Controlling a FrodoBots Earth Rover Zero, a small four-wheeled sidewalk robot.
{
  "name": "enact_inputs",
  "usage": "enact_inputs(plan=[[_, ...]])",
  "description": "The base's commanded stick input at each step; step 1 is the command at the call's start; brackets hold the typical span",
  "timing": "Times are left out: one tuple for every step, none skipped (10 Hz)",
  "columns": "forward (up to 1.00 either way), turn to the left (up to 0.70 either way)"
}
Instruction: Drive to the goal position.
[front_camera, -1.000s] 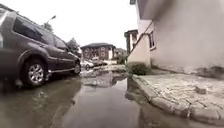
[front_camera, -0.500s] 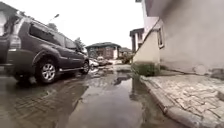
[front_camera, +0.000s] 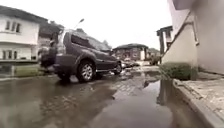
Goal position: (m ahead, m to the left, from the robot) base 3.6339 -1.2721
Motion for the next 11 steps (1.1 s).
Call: enact_inputs(plan=[[0.7,0.35],[0.7,0.0],[0.7,0.0],[0.7,0.0],[0.7,0.0],[0.7,0.0],[0.7,0.0],[0.7,0.0],[0.7,0.0],[0.7,0.0],[0.7,0.0]])
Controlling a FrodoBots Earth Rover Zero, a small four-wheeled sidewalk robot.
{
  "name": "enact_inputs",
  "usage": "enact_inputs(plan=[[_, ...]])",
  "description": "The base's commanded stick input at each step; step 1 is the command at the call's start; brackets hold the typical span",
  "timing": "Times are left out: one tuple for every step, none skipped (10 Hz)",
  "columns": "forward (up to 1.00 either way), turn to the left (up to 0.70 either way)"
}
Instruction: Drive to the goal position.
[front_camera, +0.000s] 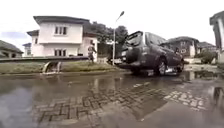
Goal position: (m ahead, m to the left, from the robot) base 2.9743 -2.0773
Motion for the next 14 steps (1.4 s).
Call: enact_inputs(plan=[[0.68,0.0],[0.22,0.0],[0.0,0.0],[0.0,0.0],[0.0,0.0],[0.0,0.0],[0.0,0.0],[0.0,0.0],[0.0,0.0],[0.0,0.0],[0.0,0.0],[0.0,-0.05],[0.0,-0.17],[0.0,-0.51]])
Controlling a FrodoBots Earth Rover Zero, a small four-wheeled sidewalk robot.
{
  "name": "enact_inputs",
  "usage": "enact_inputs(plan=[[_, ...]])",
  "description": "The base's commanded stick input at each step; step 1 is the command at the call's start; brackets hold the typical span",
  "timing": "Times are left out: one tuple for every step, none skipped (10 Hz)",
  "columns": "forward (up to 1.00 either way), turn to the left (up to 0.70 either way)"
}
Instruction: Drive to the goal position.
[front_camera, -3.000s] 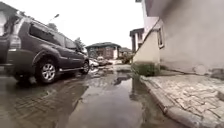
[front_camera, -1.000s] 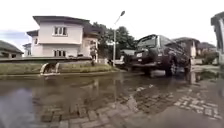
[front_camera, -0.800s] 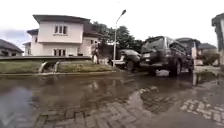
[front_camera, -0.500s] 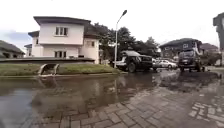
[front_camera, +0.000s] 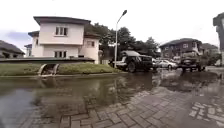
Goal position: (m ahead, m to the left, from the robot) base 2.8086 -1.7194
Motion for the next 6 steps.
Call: enact_inputs(plan=[[0.0,-0.7],[0.0,-0.7],[0.0,-0.7],[0.0,-0.7],[0.0,-0.7],[0.0,-0.7]])
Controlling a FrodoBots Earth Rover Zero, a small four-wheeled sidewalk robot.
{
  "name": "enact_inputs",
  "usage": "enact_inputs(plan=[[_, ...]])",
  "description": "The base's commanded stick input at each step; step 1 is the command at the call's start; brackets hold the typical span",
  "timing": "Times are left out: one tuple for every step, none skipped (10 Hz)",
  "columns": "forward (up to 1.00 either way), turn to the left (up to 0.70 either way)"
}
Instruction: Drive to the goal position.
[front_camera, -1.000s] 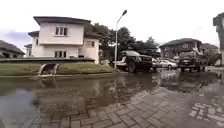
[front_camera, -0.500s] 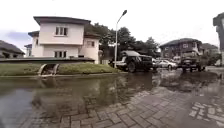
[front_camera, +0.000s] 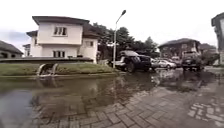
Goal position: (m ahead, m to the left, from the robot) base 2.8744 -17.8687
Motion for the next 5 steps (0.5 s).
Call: enact_inputs(plan=[[0.0,-0.7],[0.0,-0.7],[0.0,-0.7],[0.0,-0.7],[0.0,-0.7]])
